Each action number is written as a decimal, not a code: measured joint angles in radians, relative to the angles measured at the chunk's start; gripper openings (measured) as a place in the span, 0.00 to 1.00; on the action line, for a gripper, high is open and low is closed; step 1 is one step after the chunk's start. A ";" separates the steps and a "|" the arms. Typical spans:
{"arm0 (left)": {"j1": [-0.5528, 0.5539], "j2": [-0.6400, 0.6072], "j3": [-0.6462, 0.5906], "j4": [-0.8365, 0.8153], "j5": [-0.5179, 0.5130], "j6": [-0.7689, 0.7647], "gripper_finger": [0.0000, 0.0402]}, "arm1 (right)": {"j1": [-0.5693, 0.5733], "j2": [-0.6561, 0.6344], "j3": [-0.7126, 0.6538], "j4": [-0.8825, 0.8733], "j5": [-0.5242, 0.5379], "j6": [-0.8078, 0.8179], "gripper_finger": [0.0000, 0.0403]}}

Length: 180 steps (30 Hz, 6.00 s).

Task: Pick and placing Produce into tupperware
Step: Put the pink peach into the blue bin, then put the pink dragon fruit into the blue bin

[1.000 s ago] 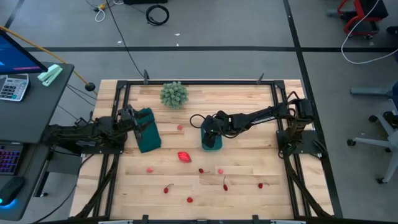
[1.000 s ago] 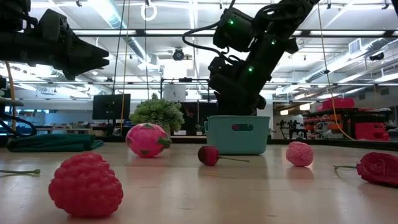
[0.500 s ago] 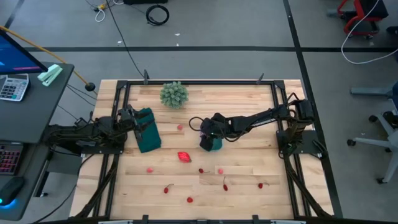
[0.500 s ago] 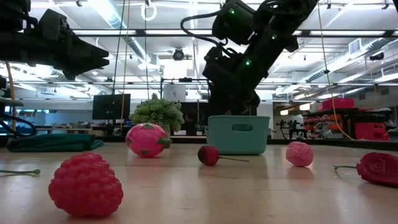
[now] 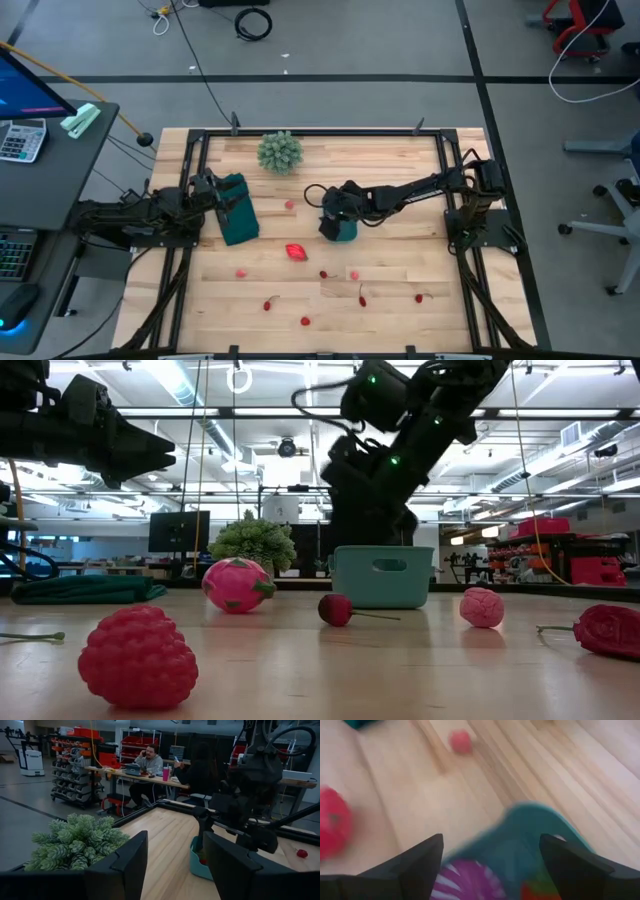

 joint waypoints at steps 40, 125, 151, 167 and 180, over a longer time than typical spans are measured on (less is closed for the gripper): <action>-0.001 0.000 0.001 0.081 0.067 -0.236 0.48 | 0.313 -0.665 0.001 -0.486 0.084 -0.222 0.83; -0.016 1.672 0.476 0.752 -0.011 -0.261 0.13 | 0.312 -0.664 0.001 -0.481 0.220 -0.341 0.84; -0.083 2.002 1.284 -0.043 0.118 -0.107 0.26 | 0.309 -0.664 0.001 -0.482 0.220 -0.358 0.84; -0.119 1.897 1.284 -0.223 0.198 -0.107 0.40 | 0.309 -0.664 0.001 -0.482 0.220 -0.358 0.84; -0.254 1.677 1.284 -0.695 0.199 -0.039 0.40 | 0.309 -0.664 0.001 -0.482 0.220 -0.357 0.84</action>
